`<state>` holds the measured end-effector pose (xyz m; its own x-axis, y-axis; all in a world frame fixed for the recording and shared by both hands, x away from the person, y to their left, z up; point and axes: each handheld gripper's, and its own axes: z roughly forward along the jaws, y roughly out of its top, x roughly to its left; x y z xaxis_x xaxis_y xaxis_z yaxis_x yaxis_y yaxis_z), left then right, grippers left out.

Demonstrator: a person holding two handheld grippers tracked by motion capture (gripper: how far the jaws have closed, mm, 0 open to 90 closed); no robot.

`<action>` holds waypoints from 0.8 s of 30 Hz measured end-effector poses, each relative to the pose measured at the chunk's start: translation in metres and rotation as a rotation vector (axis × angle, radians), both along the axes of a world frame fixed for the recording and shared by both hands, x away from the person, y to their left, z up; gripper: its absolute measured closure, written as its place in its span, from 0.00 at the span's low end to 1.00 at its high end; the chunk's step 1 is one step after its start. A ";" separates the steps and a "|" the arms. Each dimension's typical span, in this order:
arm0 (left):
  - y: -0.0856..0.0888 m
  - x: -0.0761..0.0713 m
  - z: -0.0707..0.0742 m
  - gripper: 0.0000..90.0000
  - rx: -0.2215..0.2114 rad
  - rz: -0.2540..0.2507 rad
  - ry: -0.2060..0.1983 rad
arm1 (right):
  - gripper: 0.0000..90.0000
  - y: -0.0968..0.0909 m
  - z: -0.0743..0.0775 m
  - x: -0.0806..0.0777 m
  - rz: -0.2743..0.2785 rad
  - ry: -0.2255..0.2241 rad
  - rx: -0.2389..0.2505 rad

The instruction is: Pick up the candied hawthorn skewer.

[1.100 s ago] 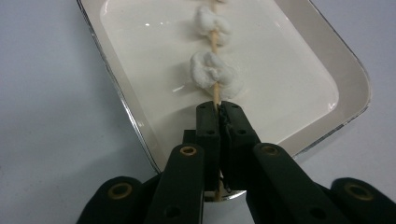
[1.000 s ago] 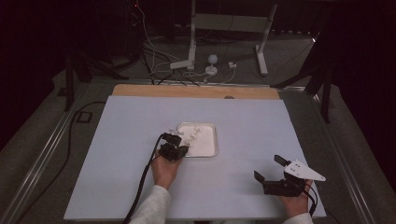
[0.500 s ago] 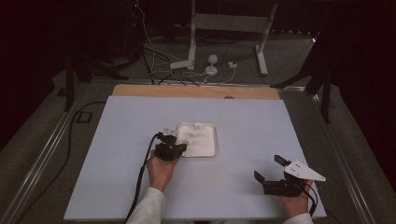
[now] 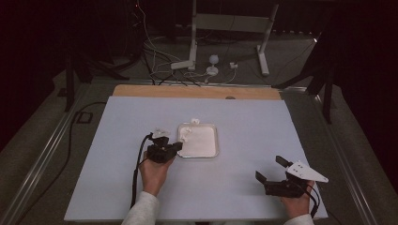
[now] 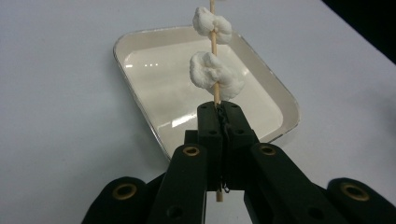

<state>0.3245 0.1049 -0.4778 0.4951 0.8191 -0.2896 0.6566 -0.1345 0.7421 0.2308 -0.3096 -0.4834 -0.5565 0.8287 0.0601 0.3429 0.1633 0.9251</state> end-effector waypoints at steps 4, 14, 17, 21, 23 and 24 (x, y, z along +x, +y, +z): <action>0.009 -0.006 0.001 0.99 -0.024 0.014 -0.022 | 0.00 0.008 0.003 -0.003 -0.004 -0.031 -0.074; 0.028 -0.018 0.005 0.99 -0.030 0.022 -0.067 | 0.00 0.007 0.022 0.005 0.009 -0.095 -0.022; 0.032 -0.023 0.003 0.99 -0.050 0.030 -0.075 | 0.00 0.008 0.034 0.012 0.003 -0.110 0.003; 0.035 -0.025 0.005 0.99 -0.057 0.011 -0.092 | 0.00 0.014 0.042 0.019 0.010 -0.102 -0.002; 0.036 -0.027 0.007 0.99 -0.063 0.006 -0.103 | 0.00 0.021 0.047 0.027 0.012 -0.073 0.000; 0.037 -0.028 0.008 0.99 -0.065 0.002 -0.105 | 0.00 0.021 0.047 0.027 0.012 -0.073 0.000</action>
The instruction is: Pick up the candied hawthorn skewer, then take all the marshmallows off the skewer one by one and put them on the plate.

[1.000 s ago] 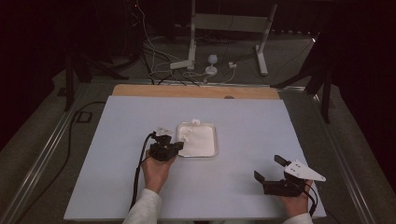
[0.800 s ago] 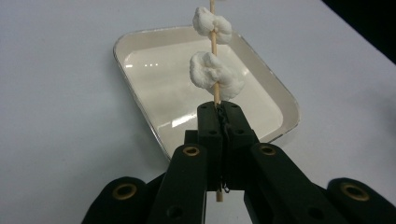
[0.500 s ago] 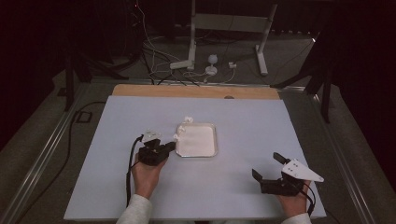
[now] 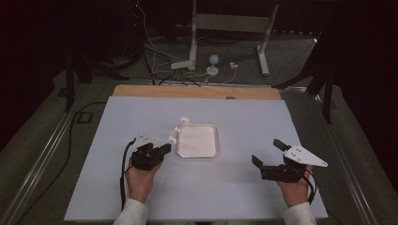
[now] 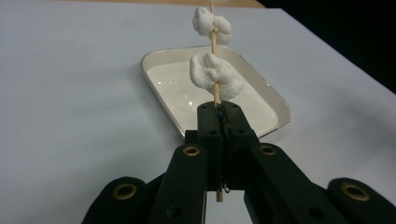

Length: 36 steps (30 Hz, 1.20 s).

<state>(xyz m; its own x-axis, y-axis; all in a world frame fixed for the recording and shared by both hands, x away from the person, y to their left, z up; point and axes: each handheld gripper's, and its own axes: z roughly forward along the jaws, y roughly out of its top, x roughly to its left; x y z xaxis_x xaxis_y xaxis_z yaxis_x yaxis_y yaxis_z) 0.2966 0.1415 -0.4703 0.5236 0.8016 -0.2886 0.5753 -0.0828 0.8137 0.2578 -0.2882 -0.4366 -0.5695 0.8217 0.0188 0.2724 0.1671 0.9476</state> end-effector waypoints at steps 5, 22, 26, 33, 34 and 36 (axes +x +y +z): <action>0.003 -0.003 0.003 0.99 -0.014 -0.017 -0.019 | 0.00 0.011 0.006 0.015 0.017 0.029 0.018; -0.002 -0.005 0.009 0.99 -0.012 -0.078 -0.091 | 0.00 0.066 0.029 0.058 0.075 0.064 0.108; -0.003 -0.006 0.009 0.99 -0.017 -0.086 -0.100 | 0.00 0.075 0.027 0.063 0.099 0.080 0.108; -0.008 -0.008 0.010 0.99 -0.011 -0.104 -0.118 | 0.00 0.093 0.031 0.077 0.143 0.113 0.143; -0.009 -0.009 0.009 0.99 -0.004 -0.108 -0.123 | 0.00 0.093 0.031 0.077 0.143 0.113 0.143; -0.011 -0.009 0.009 0.99 0.008 -0.120 -0.132 | 0.00 0.099 0.032 0.083 0.159 0.134 0.160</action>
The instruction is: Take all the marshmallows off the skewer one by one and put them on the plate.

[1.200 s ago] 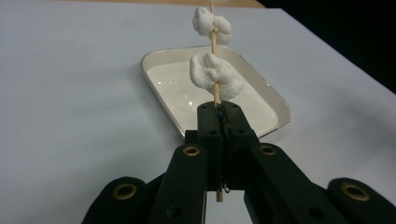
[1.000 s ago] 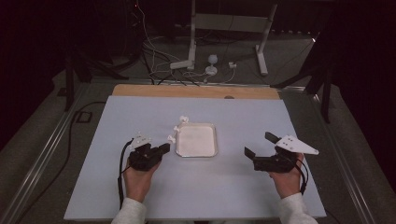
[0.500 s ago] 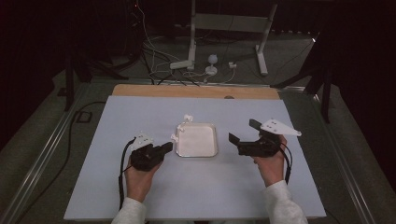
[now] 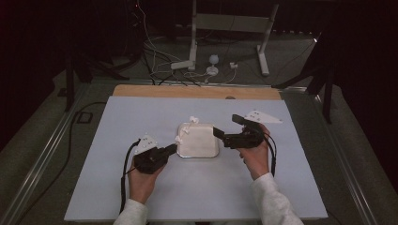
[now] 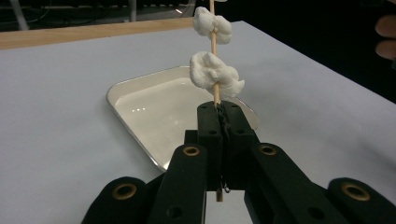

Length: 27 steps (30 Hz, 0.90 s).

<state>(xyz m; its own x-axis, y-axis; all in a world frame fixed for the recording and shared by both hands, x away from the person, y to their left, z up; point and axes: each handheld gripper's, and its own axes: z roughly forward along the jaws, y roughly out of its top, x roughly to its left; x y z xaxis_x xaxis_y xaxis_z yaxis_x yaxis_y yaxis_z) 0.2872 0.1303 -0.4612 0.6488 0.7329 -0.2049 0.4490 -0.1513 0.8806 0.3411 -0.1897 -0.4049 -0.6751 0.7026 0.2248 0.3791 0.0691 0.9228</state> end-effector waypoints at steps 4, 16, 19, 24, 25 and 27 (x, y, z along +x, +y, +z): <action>-0.004 -0.001 -0.001 0.99 -0.001 -0.021 -0.007 | 0.03 0.006 0.001 0.006 0.019 0.023 0.002; -0.017 -0.007 -0.002 0.99 -0.002 -0.088 -0.047 | 0.39 0.037 -0.002 0.015 0.052 0.104 -0.043; -0.018 -0.008 -0.001 0.99 -0.007 -0.116 -0.069 | 0.48 0.039 -0.004 0.021 0.081 0.168 -0.010; -0.015 -0.008 -0.002 0.99 -0.022 -0.124 -0.073 | 0.72 0.041 -0.007 0.025 0.121 0.248 0.023; -0.015 -0.008 -0.002 0.99 -0.022 -0.124 -0.073 | 0.72 0.041 -0.007 0.025 0.121 0.248 0.023; -0.015 -0.007 -0.004 0.99 -0.018 -0.130 -0.073 | 0.78 0.041 -0.008 0.026 0.114 0.271 0.030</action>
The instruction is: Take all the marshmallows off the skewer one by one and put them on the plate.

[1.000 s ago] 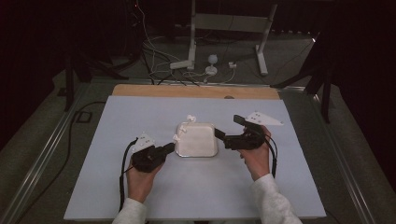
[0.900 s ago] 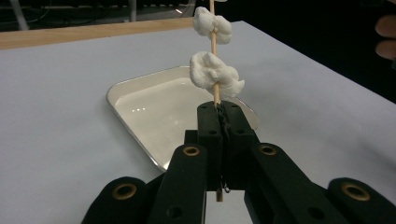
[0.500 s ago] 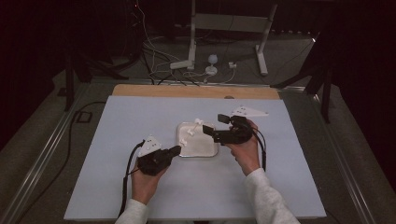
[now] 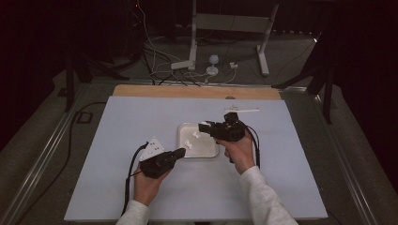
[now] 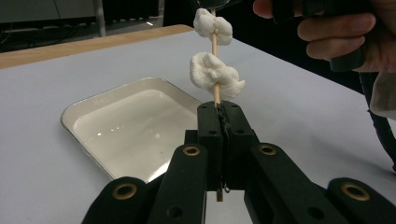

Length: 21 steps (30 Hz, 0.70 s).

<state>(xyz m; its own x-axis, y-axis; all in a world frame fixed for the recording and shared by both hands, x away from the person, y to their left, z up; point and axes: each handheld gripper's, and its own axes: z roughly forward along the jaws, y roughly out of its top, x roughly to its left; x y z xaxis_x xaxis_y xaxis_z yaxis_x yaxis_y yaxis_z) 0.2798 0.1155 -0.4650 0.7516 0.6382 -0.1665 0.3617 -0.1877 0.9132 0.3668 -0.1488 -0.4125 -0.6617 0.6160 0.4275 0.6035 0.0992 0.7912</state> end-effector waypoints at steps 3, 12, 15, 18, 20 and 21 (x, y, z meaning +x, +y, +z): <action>0.000 0.000 -0.001 0.99 -0.002 -0.013 -0.003 | 0.82 -0.002 0.002 0.000 -0.007 0.006 0.031; 0.003 -0.001 0.000 1.00 -0.010 -0.017 -0.008 | 0.86 -0.002 0.010 -0.003 -0.033 -0.032 0.034; 0.004 -0.001 0.001 1.00 -0.011 -0.017 -0.014 | 0.87 -0.002 0.012 -0.003 -0.039 -0.041 0.026; 0.005 -0.002 0.002 1.00 -0.008 -0.016 -0.020 | 0.87 -0.002 0.015 -0.004 -0.057 -0.056 0.026; 0.005 -0.003 0.003 1.00 -0.007 -0.013 -0.025 | 0.87 -0.003 0.015 -0.003 -0.071 -0.060 0.033; 0.005 -0.003 0.003 1.00 -0.005 -0.013 -0.028 | 0.87 -0.003 0.015 -0.003 -0.076 -0.061 0.038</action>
<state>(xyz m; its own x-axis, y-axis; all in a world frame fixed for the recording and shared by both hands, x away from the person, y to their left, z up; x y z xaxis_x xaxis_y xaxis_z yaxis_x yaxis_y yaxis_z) 0.2766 0.1202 -0.4617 0.7639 0.6280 -0.1485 0.3341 -0.1879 0.9236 0.3642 -0.1519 -0.3971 -0.6392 0.6494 0.4119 0.5590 0.0246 0.8288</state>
